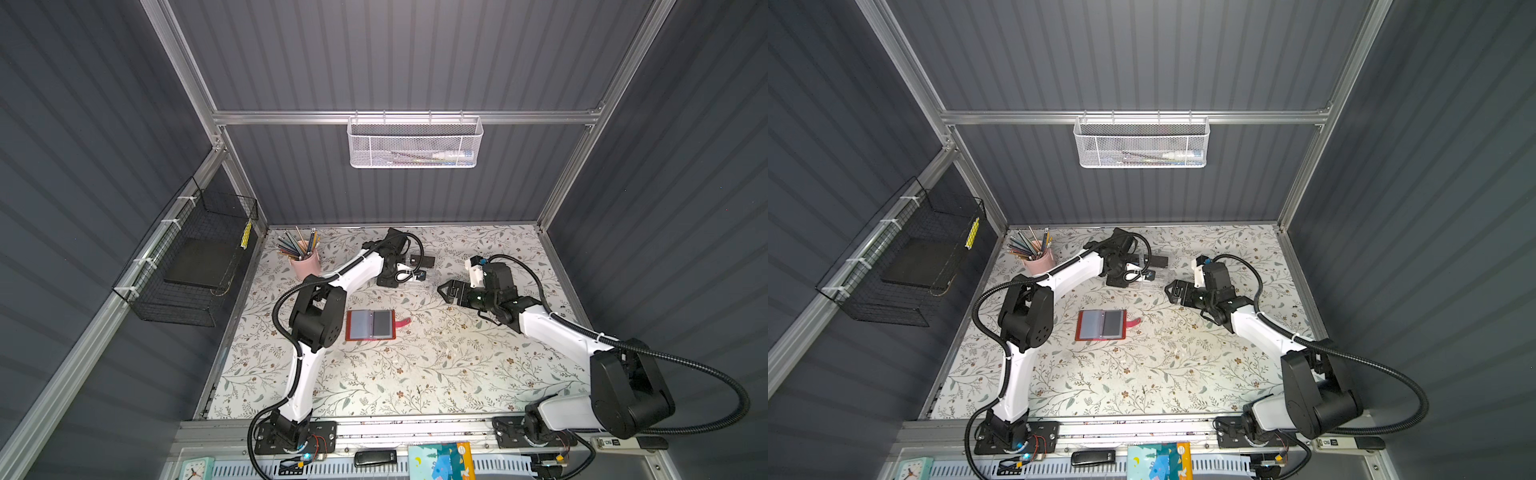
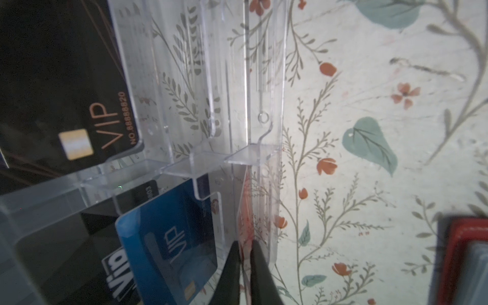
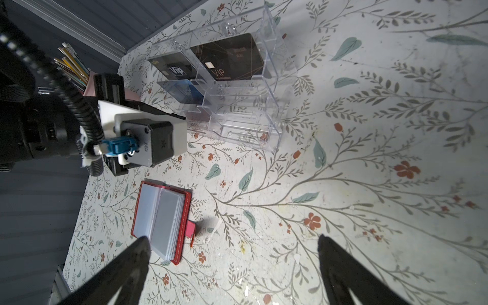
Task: Take the credit cards out of the card holder
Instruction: Place the credit card in the storage box.
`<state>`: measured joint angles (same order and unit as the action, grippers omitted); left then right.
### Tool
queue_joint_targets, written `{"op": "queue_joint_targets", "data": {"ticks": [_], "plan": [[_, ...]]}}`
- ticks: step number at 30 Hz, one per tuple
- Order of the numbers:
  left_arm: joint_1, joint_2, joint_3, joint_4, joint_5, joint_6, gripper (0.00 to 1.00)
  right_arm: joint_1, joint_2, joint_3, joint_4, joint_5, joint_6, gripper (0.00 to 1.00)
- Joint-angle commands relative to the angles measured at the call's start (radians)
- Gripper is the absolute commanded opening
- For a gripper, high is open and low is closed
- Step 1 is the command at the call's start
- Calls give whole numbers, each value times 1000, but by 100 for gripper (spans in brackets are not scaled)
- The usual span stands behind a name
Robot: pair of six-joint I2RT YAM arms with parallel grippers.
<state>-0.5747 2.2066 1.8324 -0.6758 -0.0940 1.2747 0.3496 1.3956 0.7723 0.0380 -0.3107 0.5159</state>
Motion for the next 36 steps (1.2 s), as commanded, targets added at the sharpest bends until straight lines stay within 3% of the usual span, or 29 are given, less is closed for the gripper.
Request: {"op": "queue_joint_targets", "data": {"ticks": [1, 20, 36], "plan": [[-6, -31, -19, 1, -15, 20, 13, 1, -19, -6, 7, -12, 2, 99], [-8, -105, -86, 63, -17, 13, 27, 2, -10, 2, 8, -15, 6, 99], [-10, -119, -137, 95, -20, 6, 30, 2, -34, -11, 5, -15, 9, 99]]}}
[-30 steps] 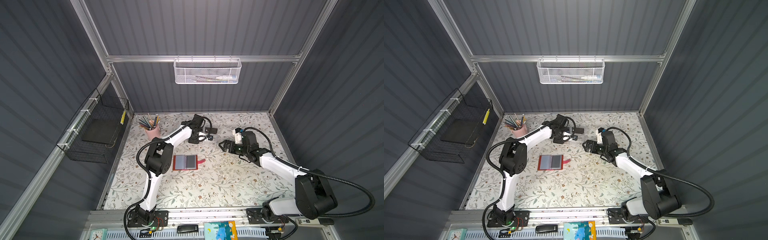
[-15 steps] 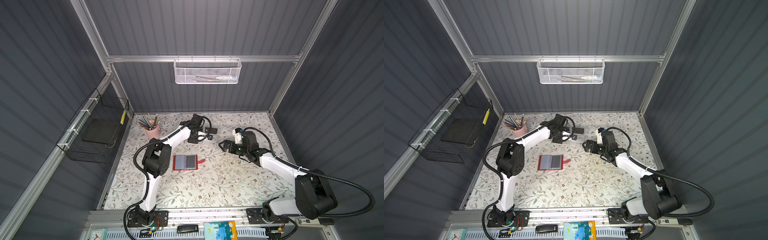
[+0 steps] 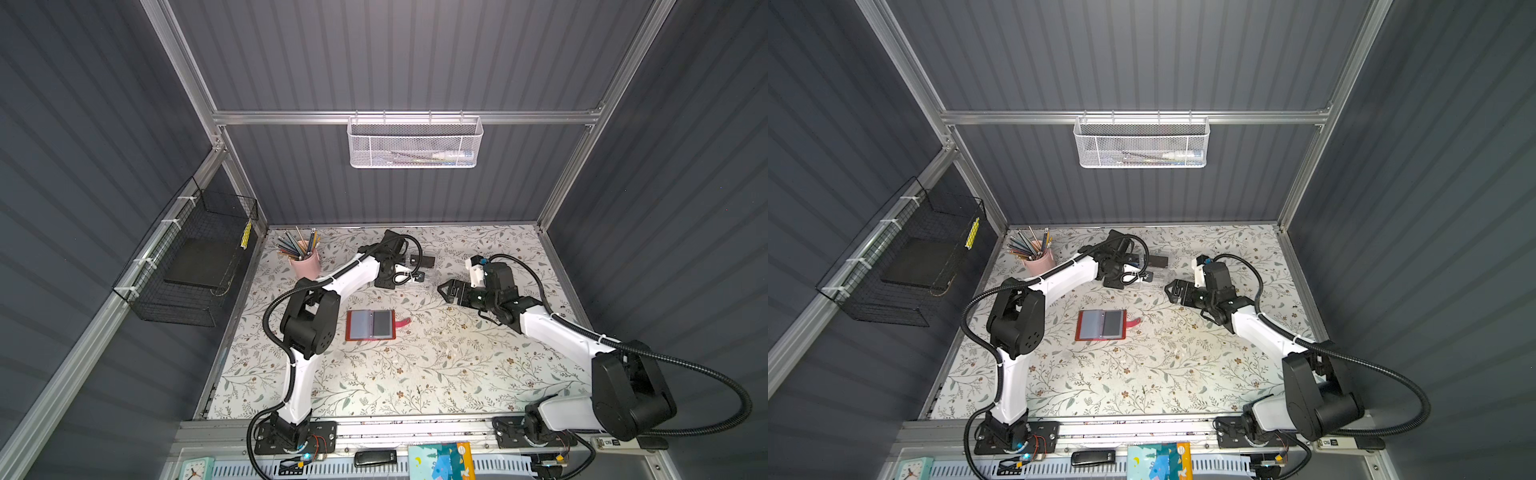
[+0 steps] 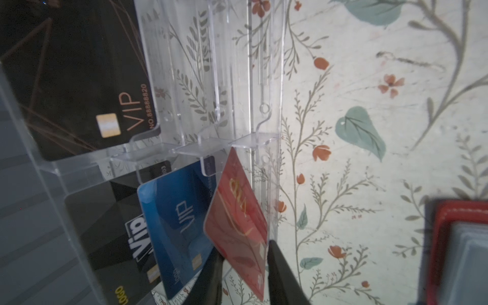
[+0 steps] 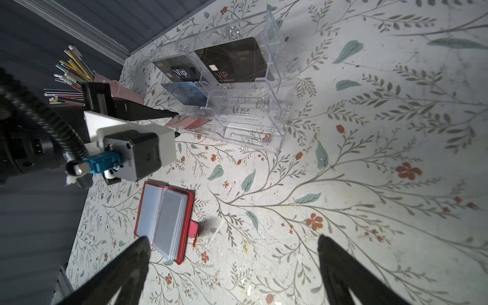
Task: Take the credit cards out of the card holder
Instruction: Place the credit card in the storage box.
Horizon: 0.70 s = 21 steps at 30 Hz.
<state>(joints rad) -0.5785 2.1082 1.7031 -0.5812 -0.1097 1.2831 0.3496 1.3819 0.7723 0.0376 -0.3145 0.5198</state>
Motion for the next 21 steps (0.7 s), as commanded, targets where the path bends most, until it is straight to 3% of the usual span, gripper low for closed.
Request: {"op": "queue_joint_targets", "data": {"ticks": [1, 21], "plan": [[-6, -19, -8, 1, -6, 1, 30, 1, -20, -10, 6, -11, 4, 99], [-11, -80, -114, 96, -31, 49, 30, 3, -4, -9, 18, -11, 9, 99]]}}
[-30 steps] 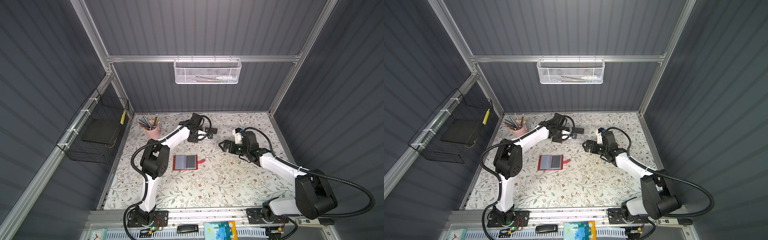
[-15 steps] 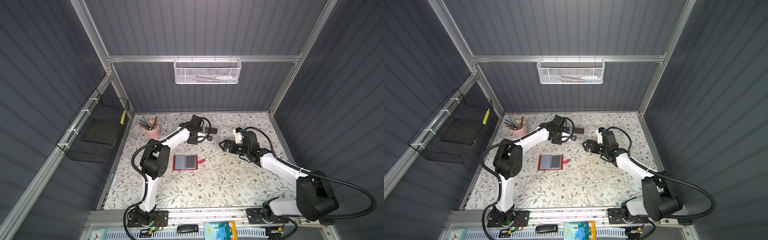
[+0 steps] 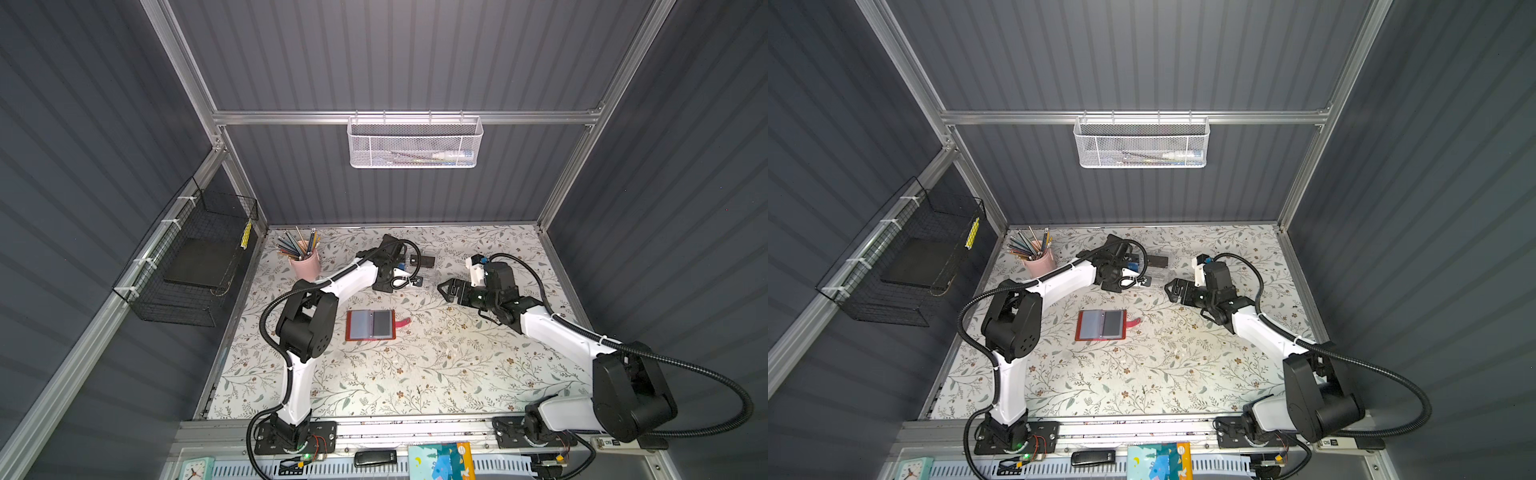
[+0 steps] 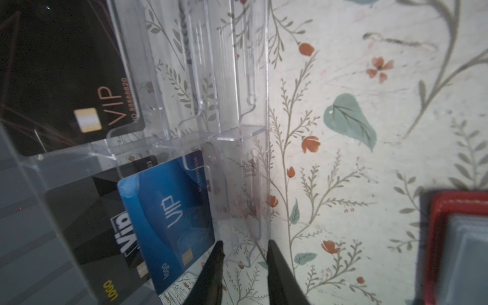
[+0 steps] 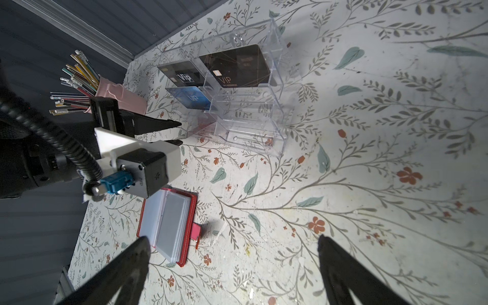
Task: Take the credit cards out of the card holder
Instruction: Place the credit card in the storage box.
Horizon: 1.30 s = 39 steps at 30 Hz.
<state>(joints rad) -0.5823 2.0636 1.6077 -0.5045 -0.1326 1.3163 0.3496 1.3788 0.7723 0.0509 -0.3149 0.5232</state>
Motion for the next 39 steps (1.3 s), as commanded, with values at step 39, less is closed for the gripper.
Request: {"op": "queue_joint_targets", "data": {"ticks": [39], "plan": [[-7, -36, 64, -105, -9, -18, 0, 4, 21, 6, 6, -10, 3, 99]]}}
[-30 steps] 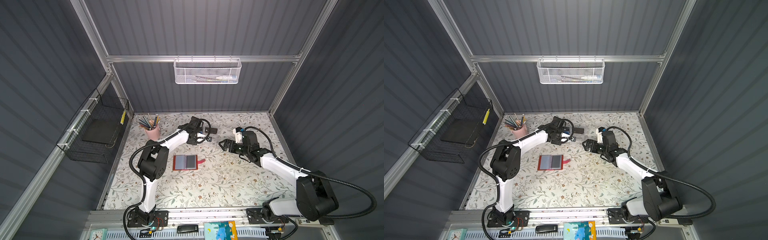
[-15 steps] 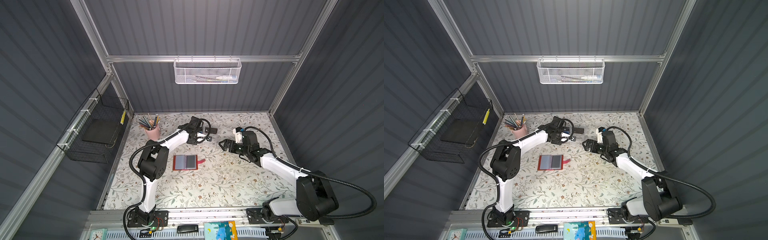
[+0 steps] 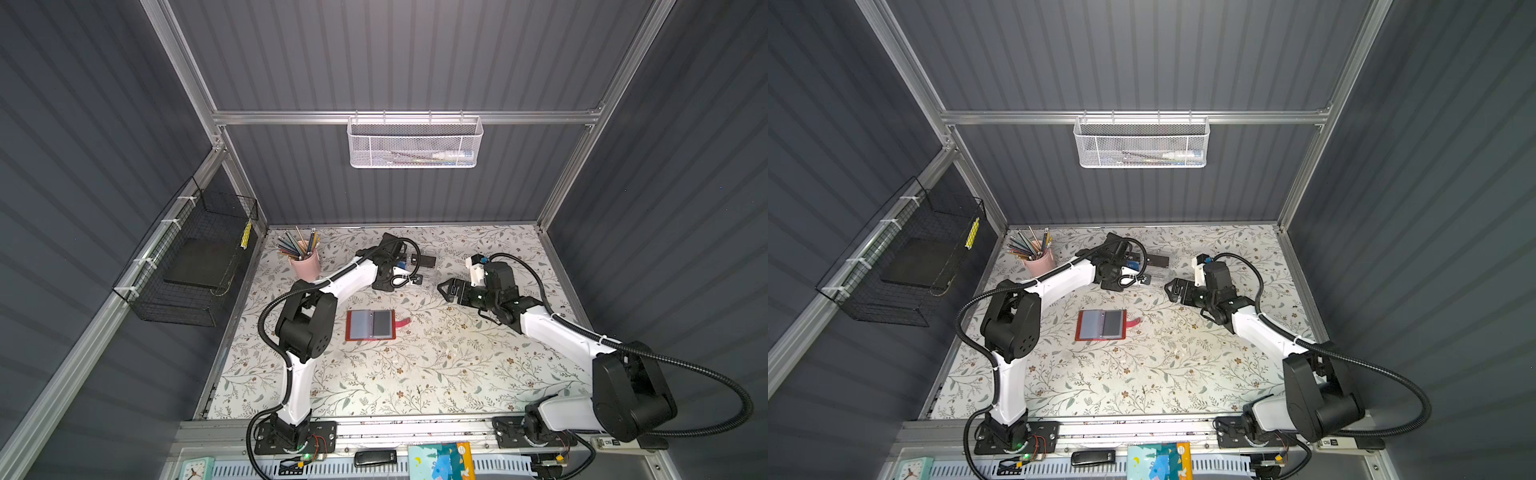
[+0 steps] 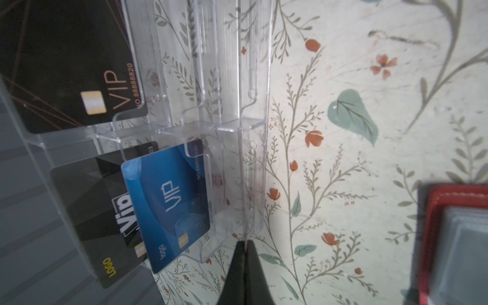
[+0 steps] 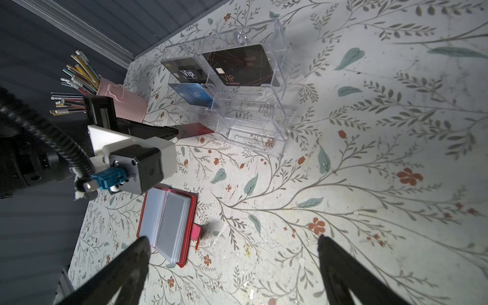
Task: Take the credit cards out of the card holder
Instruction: Place the credit card in the storage box.
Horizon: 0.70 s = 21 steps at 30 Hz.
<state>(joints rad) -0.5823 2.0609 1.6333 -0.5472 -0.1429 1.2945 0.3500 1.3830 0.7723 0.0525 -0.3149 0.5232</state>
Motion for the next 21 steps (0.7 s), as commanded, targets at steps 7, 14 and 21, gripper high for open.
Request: {"op": "queue_joint_targets", "data": {"ticks": [7, 14, 21], "plan": [[-7, -22, 89, -116, -45, 60, 0, 23, 34, 20, 6, -10, 0, 99], [-15, 19, 116, -128, -99, 87, 0, 24, 33, 15, 5, -11, -2, 99], [-33, 59, 160, -142, -116, 95, 0, 24, 36, 16, 13, -10, -2, 99]]}}
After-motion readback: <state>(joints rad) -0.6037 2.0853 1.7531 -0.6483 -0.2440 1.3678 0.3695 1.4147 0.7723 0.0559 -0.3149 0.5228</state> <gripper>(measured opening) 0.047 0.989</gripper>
